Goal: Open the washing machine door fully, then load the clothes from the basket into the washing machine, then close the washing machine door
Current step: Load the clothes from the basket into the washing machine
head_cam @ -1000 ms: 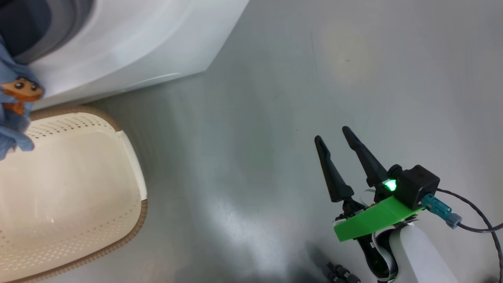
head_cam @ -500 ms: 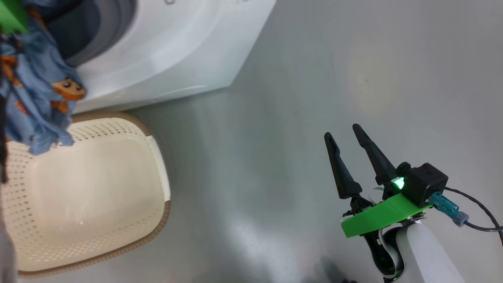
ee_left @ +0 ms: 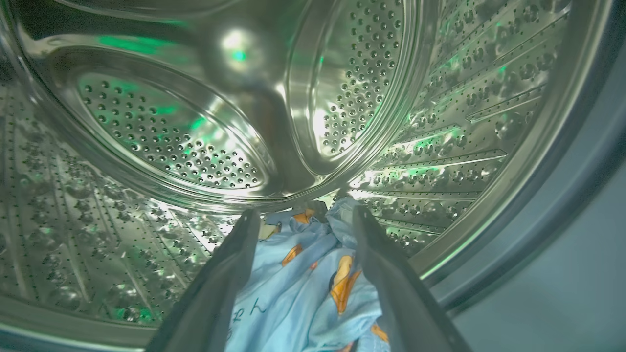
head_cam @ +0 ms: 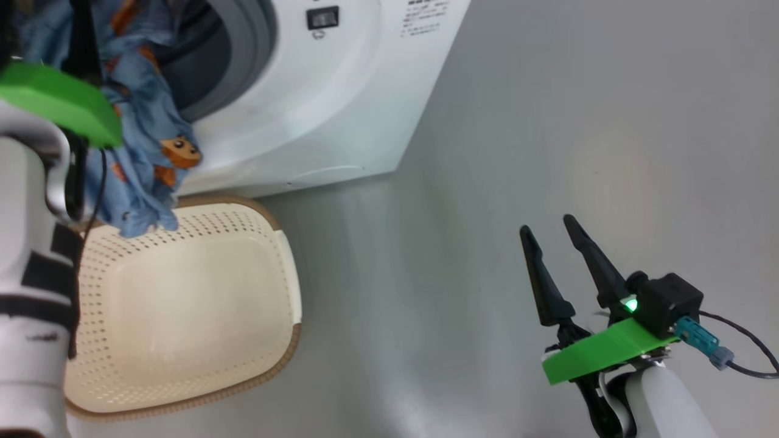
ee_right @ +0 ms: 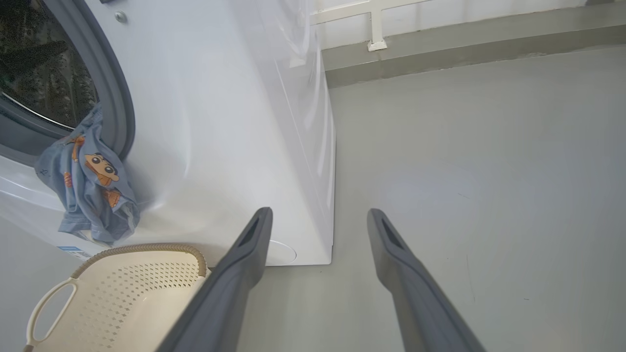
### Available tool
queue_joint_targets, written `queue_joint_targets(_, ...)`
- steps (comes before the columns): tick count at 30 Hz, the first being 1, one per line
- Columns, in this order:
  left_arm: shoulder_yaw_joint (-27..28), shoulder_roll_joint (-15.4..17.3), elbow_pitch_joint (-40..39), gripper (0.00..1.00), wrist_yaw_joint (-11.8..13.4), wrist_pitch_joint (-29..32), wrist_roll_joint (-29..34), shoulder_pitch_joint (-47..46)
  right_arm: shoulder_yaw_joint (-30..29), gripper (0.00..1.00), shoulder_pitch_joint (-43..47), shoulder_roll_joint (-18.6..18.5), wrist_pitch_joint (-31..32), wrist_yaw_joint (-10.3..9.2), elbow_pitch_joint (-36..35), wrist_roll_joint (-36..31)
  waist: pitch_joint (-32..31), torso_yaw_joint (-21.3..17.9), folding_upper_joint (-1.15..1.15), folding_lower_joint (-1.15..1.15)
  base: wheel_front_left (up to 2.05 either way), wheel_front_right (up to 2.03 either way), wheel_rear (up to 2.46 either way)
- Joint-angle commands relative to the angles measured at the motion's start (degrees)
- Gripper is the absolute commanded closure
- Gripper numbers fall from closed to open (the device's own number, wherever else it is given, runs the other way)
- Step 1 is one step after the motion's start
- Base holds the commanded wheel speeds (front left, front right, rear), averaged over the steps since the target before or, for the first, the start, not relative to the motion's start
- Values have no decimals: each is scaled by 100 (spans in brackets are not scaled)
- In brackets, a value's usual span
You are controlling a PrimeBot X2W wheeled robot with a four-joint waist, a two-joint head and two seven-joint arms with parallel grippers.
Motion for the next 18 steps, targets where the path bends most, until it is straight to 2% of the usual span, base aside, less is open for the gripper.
queue_joint_targets(1, 123, 257, -197, 0, 18, -34, -34, 92, 69, 0, 156, 6, -69, 53, -122, -89, -167, 132, 0, 0, 0, 0, 0)
queue_joint_targets(7, 193, 240, -772, 0, 44, -34, -146, 814, 16, 0, 293, 6, -69, 53, -154, -100, -346, 228, 0, 0, 0, 0, 0)
queue_joint_targets(18, 516, 289, -2158, 0, 305, -6, -453, 2335, 1, 0, 329, 6, -69, 53, -187, -94, -361, 292, 0, 0, 0, 0, 0)
